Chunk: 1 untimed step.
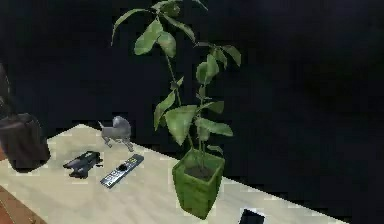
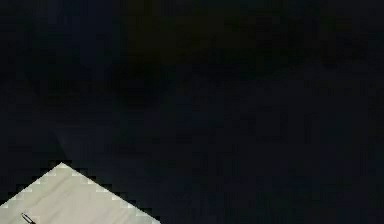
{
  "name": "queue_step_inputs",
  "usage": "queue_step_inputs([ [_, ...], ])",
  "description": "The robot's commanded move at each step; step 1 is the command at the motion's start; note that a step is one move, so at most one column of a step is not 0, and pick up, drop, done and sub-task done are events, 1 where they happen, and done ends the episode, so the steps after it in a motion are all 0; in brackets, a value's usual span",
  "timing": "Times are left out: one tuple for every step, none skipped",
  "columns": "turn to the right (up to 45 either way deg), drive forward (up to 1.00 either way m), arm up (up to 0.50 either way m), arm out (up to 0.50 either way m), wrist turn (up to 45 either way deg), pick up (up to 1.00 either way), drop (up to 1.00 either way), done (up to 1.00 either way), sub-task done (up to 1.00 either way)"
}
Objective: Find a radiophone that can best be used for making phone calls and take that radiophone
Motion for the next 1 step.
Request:
queue_step_inputs([
  [-45.0,0.0,0.0,0.0,0.0,0.0,0.0,0.0,0.0],
])
